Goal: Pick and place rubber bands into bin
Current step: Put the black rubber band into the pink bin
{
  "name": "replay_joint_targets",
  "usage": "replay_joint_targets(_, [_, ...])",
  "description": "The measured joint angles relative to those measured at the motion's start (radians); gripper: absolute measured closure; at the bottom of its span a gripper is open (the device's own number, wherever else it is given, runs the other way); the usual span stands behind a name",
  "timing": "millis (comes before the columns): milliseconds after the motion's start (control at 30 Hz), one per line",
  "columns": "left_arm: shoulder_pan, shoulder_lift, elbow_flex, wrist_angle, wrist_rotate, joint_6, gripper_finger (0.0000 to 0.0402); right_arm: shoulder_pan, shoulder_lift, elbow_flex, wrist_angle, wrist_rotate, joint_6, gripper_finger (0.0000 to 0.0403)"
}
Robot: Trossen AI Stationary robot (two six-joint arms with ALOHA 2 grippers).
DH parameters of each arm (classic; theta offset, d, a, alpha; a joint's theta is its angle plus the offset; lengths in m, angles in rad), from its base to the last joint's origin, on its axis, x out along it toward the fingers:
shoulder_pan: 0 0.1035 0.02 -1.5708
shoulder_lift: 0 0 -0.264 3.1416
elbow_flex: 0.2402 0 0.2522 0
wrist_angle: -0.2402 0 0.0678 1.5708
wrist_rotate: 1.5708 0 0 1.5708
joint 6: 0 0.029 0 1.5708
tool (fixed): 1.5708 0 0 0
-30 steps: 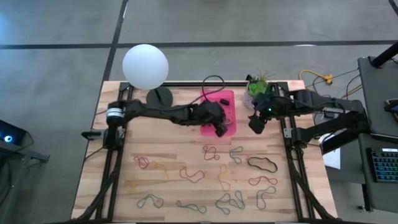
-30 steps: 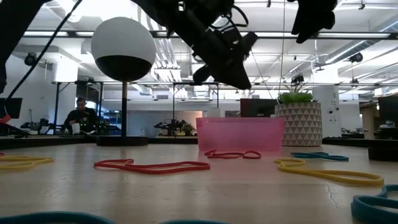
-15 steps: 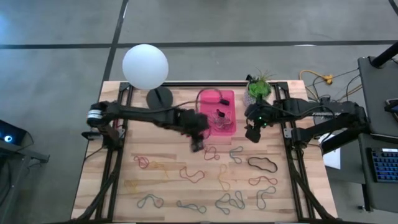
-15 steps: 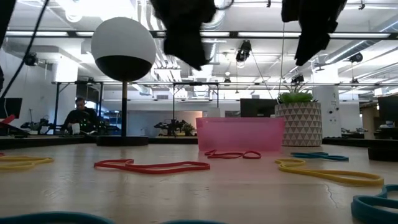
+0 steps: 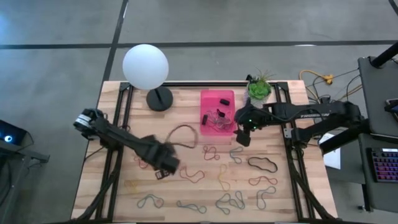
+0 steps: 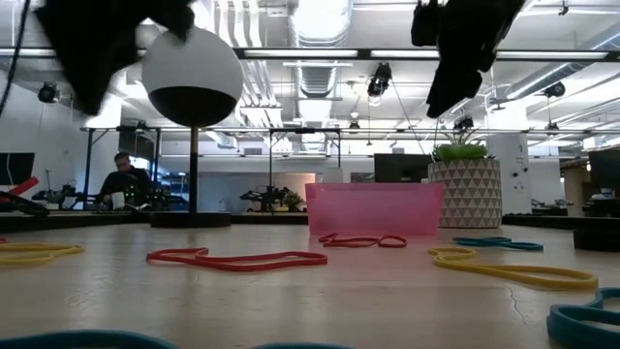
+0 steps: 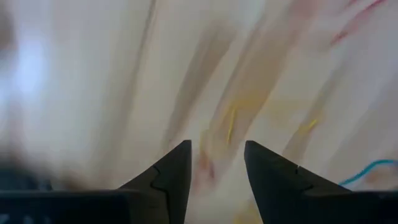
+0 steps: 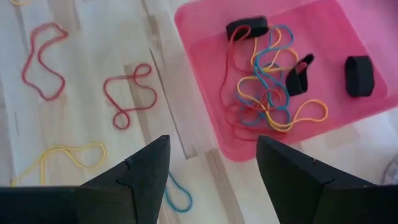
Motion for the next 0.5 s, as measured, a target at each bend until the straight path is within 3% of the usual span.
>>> replay_joint_targets(133, [-0.027,-0.046,-0.185,0.013,0.085,-0.483,0.0268,0.003,0.046,0.024,-0.004,-0.003,0.037,0.0179])
replay_joint_targets(233, [-0.069,-0.125,-0.293,0.158,0.094,-0.727,0.0268,0.005,0.08,0.048,-0.006,-0.018,0.058,0.0179])
replay_joint_targets(367, [-0.105,-0.242,-0.426,0.33,0.056,-0.884,0.0268,0.005,0.125,0.086,-0.011,-0.02,0.064,0.0179])
replay_joint_targets(500, [-0.134,-0.315,-0.526,0.351,0.042,-0.81,0.0268,0.006,0.169,0.121,-0.024,-0.024,0.012,0.0179])
